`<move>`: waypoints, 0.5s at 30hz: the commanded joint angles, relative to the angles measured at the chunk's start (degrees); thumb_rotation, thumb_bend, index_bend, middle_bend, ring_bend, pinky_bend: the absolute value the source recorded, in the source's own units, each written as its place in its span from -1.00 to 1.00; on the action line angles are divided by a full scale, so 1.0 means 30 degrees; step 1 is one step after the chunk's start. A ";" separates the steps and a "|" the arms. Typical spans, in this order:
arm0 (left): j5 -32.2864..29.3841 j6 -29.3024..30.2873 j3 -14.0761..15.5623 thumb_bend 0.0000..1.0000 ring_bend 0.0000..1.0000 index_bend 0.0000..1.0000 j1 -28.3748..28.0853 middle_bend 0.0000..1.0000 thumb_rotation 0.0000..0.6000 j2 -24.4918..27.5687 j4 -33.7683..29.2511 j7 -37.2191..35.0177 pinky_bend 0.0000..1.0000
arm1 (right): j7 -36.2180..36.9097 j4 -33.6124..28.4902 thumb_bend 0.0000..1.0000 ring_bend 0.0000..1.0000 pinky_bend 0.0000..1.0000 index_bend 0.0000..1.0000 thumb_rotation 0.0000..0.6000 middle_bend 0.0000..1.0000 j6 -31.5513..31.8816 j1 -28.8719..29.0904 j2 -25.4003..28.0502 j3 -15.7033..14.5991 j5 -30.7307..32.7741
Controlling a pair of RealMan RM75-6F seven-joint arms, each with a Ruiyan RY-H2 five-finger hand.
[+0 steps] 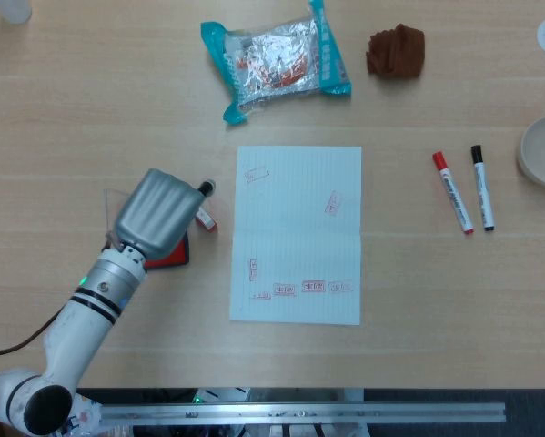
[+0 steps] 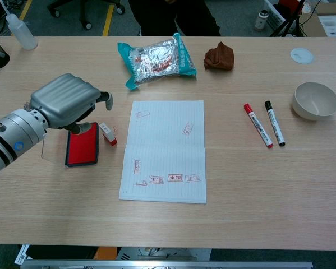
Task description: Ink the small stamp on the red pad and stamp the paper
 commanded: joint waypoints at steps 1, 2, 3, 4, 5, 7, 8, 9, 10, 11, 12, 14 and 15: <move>0.0813 0.1288 -0.0303 -0.46 0.48 -0.33 0.1252 0.38 1.00 0.1686 -0.1111 -0.2741 1.00 | -0.0039 -0.0086 -0.60 -0.42 -0.39 -0.52 1.00 -0.27 -0.0238 0.0109 0.0047 0.0009 0.0110; 0.1070 0.1676 -0.0292 -0.46 0.44 -0.33 0.1613 0.35 1.00 0.1998 -0.1009 -0.3393 1.00 | -0.0080 -0.0102 -0.60 -0.42 -0.39 -0.52 1.00 -0.27 -0.0407 0.0170 0.0049 -0.0007 0.0169; 0.1213 0.1955 -0.0263 -0.46 0.40 -0.33 0.1901 0.31 1.00 0.2215 -0.0911 -0.3878 1.00 | -0.0132 -0.0109 -0.60 -0.42 -0.39 -0.52 1.00 -0.27 -0.0548 0.0220 0.0055 -0.0031 0.0199; 0.1319 0.2221 -0.0233 -0.46 0.35 -0.32 0.2197 0.28 1.00 0.2402 -0.0800 -0.4383 1.00 | -0.0192 -0.0110 -0.60 -0.42 -0.39 -0.52 1.00 -0.27 -0.0660 0.0269 0.0057 -0.0047 0.0214; 0.1427 0.2466 -0.0190 -0.46 0.33 -0.32 0.2493 0.26 1.00 0.2568 -0.0649 -0.4887 1.00 | -0.0252 -0.0111 -0.60 -0.42 -0.39 -0.52 1.00 -0.27 -0.0739 0.0317 0.0048 -0.0050 0.0223; 0.1709 0.3043 -0.0035 -0.46 0.27 -0.31 0.3189 0.21 1.00 0.2931 -0.0167 -0.5909 0.97 | -0.0332 -0.0115 -0.60 -0.43 -0.39 -0.52 1.00 -0.27 -0.0829 0.0416 0.0022 -0.0067 0.0130; 0.1856 0.3297 0.0052 -0.46 0.25 -0.31 0.3483 0.20 1.00 0.3054 0.0098 -0.6261 0.95 | -0.0341 -0.0126 -0.60 -0.43 -0.39 -0.52 1.00 -0.27 -0.0859 0.0452 0.0024 -0.0085 0.0063; 0.2033 0.3667 0.0168 -0.46 0.24 -0.30 0.3884 0.18 1.00 0.3188 0.0481 -0.6651 0.93 | -0.0376 -0.0139 -0.60 -0.43 -0.39 -0.52 1.00 -0.27 -0.0892 0.0495 0.0032 -0.0118 -0.0034; 0.2157 0.3940 0.0253 -0.46 0.23 -0.30 0.4184 0.18 1.00 0.3264 0.0763 -0.6923 0.92 | -0.0412 -0.0135 -0.60 -0.43 -0.39 -0.52 1.00 -0.27 -0.0923 0.0535 0.0029 -0.0147 -0.0118; 0.2287 0.4205 0.0331 -0.46 0.23 -0.30 0.4485 0.17 1.00 0.3319 0.1044 -0.7242 0.91 | -0.0437 -0.0112 -0.60 -0.43 -0.39 -0.52 1.00 -0.27 -0.0946 0.0571 0.0002 -0.0175 -0.0199; 0.2465 0.4601 0.0408 -0.46 0.23 -0.30 0.4910 0.16 1.00 0.3347 0.1432 -0.7732 0.89 | -0.0476 -0.0050 -0.60 -0.43 -0.39 -0.52 1.00 -0.27 -0.0971 0.0604 -0.0079 -0.0212 -0.0270; 0.2863 0.5349 0.0565 -0.46 0.22 -0.30 0.5690 0.16 1.00 0.3329 0.2162 -0.8628 0.88 | -0.0702 0.0107 -0.60 -0.43 -0.39 -0.52 1.00 -0.27 -0.1033 0.0620 -0.0274 -0.0336 -0.0375; 0.3036 0.5658 0.0636 -0.46 0.22 -0.30 0.6018 0.15 1.00 0.3327 0.2455 -0.8990 0.87 | -0.0818 0.0149 -0.60 -0.43 -0.39 -0.52 1.00 -0.27 -0.1039 0.0616 -0.0350 -0.0388 -0.0417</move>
